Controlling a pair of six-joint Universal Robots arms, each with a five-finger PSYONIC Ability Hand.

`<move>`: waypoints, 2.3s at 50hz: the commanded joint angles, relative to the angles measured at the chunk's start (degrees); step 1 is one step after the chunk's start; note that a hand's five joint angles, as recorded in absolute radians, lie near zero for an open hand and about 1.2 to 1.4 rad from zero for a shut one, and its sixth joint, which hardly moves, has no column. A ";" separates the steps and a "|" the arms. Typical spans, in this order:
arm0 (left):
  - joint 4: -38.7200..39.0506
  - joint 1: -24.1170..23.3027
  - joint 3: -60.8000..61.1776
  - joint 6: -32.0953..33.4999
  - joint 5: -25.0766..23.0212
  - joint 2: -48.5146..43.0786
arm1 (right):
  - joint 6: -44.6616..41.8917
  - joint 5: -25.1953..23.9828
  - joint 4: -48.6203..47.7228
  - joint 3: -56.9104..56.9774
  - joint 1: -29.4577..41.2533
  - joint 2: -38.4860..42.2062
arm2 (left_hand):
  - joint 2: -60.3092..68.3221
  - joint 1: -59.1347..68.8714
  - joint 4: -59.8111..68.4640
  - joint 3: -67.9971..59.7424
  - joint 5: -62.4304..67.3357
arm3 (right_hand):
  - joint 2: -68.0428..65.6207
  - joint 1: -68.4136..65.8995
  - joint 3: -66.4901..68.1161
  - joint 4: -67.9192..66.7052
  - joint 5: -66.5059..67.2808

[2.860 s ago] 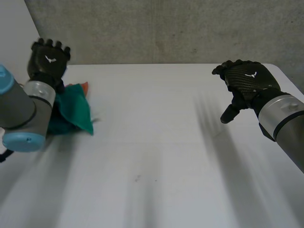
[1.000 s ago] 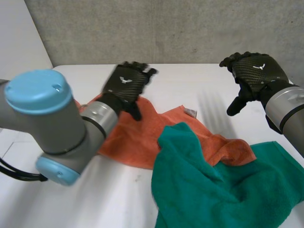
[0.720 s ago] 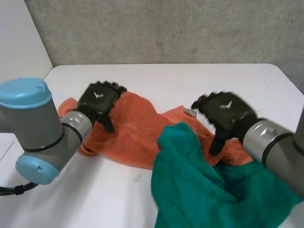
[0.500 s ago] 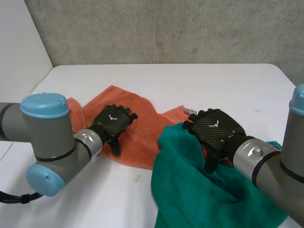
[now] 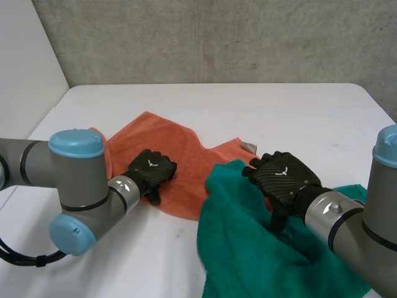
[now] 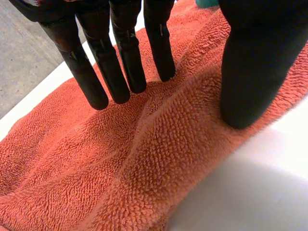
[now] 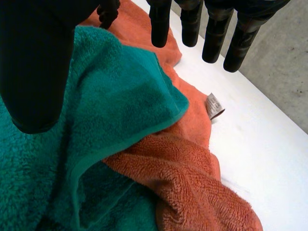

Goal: Fold the laundry.

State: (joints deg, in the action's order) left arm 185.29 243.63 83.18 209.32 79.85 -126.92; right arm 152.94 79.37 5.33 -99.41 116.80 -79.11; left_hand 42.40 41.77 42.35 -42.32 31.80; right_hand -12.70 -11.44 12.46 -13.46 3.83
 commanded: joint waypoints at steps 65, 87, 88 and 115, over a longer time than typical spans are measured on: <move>5.17 -8.33 12.36 -6.73 2.07 12.93 | -18.19 -0.97 11.10 -6.76 -11.68 -1.92 | -27.99 -27.37 -27.94 27.92 -27.39 | 2.70 1.44 -2.46 3.46 -3.83; 9.65 -8.17 -7.75 -2.86 17.36 5.63 | -13.83 -1.93 -0.22 2.87 -16.26 -0.17 | 37.60 38.23 37.65 -37.68 38.20 | -67.30 -68.56 67.54 -66.54 66.17; 10.52 -7.99 -9.16 -2.86 17.45 5.98 | -12.50 -1.93 -0.76 4.73 -16.08 0.01 | 37.60 38.23 37.65 -37.68 38.20 | -67.30 -68.56 67.54 -66.54 66.17; 27.06 -4.56 17.53 -1.90 19.82 23.65 | -8.77 -13.62 1.42 8.18 -13.09 0.00 | 37.60 38.23 37.65 -37.68 38.20 | -67.30 -68.56 67.54 -66.54 66.17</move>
State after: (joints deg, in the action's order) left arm 215.16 239.69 88.14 206.48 100.81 -103.85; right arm 156.82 71.92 -5.81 -86.38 104.58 -81.75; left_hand 68.59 65.25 68.61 -68.16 55.01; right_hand -67.12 -56.95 67.49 -67.93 56.88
